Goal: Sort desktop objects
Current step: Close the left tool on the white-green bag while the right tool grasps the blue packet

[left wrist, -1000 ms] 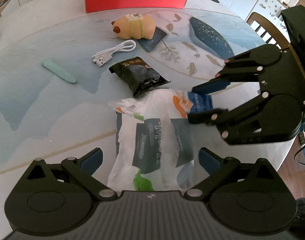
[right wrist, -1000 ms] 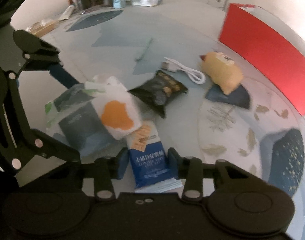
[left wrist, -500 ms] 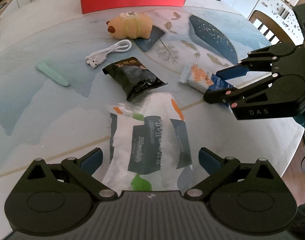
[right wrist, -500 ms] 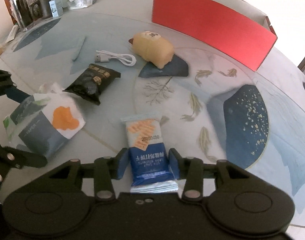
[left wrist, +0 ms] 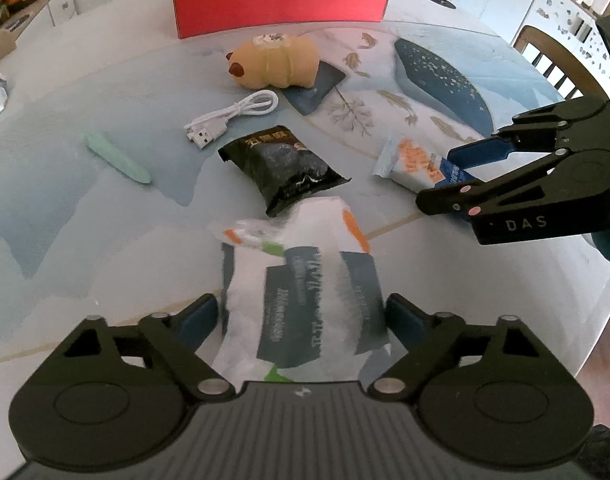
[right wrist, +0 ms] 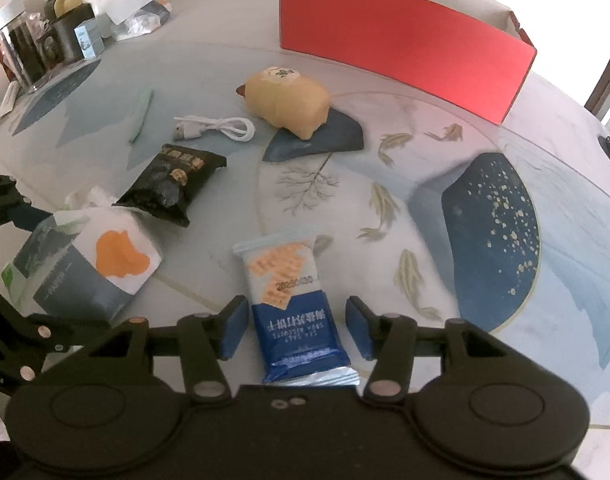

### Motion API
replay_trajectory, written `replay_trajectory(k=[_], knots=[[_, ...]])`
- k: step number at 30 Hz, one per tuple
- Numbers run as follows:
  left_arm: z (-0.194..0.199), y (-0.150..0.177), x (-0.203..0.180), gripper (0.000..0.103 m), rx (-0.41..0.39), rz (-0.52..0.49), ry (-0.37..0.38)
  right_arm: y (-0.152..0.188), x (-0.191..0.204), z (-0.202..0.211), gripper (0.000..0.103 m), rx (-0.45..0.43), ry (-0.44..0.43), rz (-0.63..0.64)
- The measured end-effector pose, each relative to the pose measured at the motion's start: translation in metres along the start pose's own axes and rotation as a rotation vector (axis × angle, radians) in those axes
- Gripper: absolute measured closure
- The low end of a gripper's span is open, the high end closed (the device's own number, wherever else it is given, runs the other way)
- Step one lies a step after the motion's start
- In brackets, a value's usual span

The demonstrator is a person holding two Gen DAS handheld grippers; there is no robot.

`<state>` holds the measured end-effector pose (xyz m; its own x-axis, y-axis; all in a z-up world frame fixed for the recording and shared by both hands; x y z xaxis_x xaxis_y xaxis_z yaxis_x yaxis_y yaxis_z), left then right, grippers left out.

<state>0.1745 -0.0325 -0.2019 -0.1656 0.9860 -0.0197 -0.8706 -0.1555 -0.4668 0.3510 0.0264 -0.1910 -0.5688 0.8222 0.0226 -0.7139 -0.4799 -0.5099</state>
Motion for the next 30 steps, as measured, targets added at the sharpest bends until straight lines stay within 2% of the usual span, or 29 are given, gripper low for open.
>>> replay_trajectory(k=[3, 6, 10, 17, 22, 30], knots=[[0.001, -0.001, -0.001, 0.02, 0.005, -0.007, -0.003, 0.0, 0.0, -0.001, 0.049, -0.001, -0.001, -0.005], [0.002, -0.002, 0.0, 0.031, 0.001, -0.005, -0.015, 0.0, 0.0, -0.001, 0.05, 0.002, 0.001, -0.006], [0.004, -0.003, 0.002, 0.037, 0.001, 0.01, -0.008, -0.002, 0.003, 0.001, 0.064, 0.003, 0.002, 0.004], [0.01, -0.002, 0.005, 0.05, 0.004, 0.032, 0.009, -0.003, 0.006, 0.005, 0.066, 0.009, 0.005, 0.008], [0.018, -0.005, 0.009, 0.056, -0.01, 0.06, 0.025, -0.007, 0.006, 0.014, 0.066, -0.002, -0.002, -0.011], [0.039, -0.015, 0.013, 0.057, -0.054, 0.101, 0.043, -0.023, 0.004, 0.039, 0.066, -0.035, -0.019, -0.055]])
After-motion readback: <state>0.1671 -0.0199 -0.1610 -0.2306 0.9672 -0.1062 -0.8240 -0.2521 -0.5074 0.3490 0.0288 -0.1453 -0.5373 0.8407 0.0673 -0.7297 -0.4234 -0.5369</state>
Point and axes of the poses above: each gripper's, at about its wrist camera, not at the fingertips, and z roughly against the way its jaws point, x to its left, y to its underside, the point moved 10 cm from there along -z, roughly the way its jaws point, and after that the axes turned 2 degrees about -x, right-handed, at the moved point
